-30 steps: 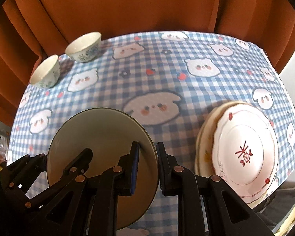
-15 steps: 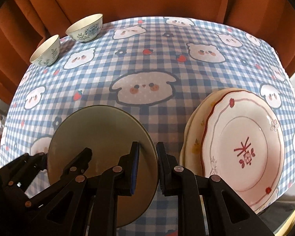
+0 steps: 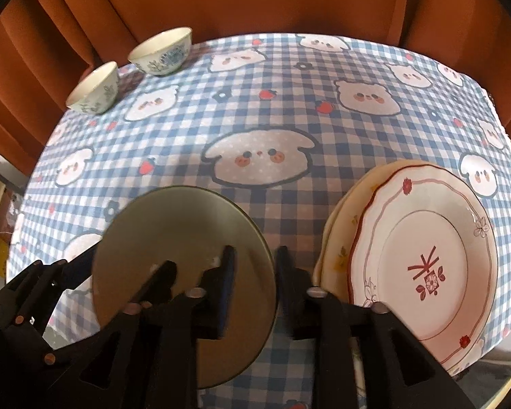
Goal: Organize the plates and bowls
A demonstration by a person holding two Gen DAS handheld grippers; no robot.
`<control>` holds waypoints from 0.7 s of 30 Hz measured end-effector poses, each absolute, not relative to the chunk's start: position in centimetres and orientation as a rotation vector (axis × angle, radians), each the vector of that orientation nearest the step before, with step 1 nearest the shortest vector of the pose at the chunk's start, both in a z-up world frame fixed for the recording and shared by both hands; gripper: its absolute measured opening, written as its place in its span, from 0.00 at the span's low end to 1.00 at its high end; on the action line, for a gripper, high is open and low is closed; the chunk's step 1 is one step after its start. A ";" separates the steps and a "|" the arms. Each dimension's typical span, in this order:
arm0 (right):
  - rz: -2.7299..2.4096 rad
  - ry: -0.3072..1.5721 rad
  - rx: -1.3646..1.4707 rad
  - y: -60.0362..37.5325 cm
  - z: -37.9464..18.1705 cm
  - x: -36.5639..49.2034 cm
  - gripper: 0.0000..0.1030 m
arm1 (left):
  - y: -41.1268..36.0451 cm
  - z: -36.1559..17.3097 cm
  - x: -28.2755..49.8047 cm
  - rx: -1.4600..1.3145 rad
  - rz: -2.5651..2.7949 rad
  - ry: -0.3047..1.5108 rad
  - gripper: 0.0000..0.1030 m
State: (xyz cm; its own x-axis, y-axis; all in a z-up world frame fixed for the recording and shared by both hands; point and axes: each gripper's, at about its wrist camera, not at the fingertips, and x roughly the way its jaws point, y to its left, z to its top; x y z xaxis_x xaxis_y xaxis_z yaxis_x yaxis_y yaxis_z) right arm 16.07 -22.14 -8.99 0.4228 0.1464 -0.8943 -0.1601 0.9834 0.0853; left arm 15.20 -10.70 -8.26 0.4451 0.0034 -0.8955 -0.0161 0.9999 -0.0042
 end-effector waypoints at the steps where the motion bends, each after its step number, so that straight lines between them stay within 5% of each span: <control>1: 0.192 1.105 -0.021 -22.0 -8.6 16.0 0.59 | -10.6 -7.9 15.1 -0.017 0.012 1.102 0.69; 21: 0.156 1.013 -0.073 -12.1 -4.2 17.8 0.64 | 0.8 -4.6 17.9 -0.082 -0.016 1.042 0.75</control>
State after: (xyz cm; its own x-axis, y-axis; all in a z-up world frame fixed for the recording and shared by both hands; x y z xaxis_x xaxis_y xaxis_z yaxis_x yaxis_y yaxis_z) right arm 17.75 -12.06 -4.18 0.5190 0.0966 -0.8493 -0.1640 0.9864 0.0120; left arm 17.90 0.83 -4.59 0.5044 -0.0521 -0.8619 -0.0256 0.9968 -0.0752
